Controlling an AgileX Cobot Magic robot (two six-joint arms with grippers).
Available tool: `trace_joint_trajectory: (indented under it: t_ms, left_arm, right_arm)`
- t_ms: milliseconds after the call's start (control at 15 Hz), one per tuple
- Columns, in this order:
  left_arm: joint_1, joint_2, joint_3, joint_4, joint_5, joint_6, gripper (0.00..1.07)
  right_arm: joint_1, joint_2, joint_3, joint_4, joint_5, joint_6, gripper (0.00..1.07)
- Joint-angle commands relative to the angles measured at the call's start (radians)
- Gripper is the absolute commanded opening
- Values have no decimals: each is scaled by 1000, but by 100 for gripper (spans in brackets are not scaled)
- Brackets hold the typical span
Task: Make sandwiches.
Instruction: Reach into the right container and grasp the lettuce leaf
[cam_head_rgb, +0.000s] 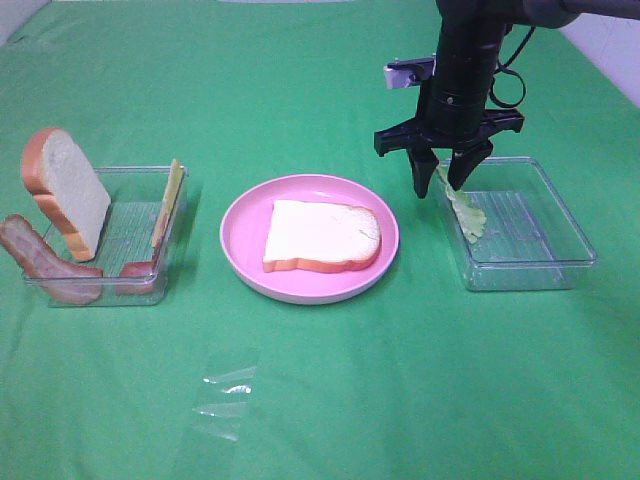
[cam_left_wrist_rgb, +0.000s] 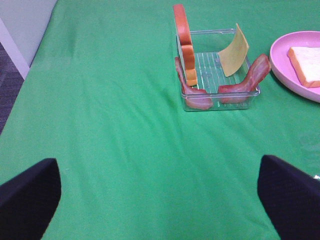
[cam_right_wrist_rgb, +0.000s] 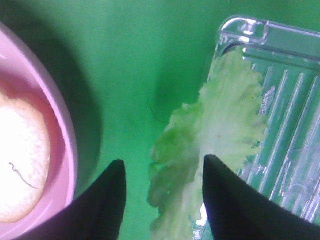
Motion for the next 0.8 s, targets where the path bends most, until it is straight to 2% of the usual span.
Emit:
trace_joint_trajectory:
  t_ms: [67, 200, 467, 800]
  left_arm:
    - [0, -14, -1, 2, -13, 3, 102]
    - [0, -14, -1, 3, -13, 3, 102]
    - [0, -14, -1, 3, -13, 3, 102]
    - [0, -14, -1, 3, -13, 3, 102]
  right_arm:
    - [-2, 2, -2, -10, 7, 6, 43]
    - [-2, 2, -2, -42, 6, 6, 24]
    - [-2, 2, -2, -114, 24, 6, 2]
    - [-2, -16, -8, -94, 115, -5, 0]
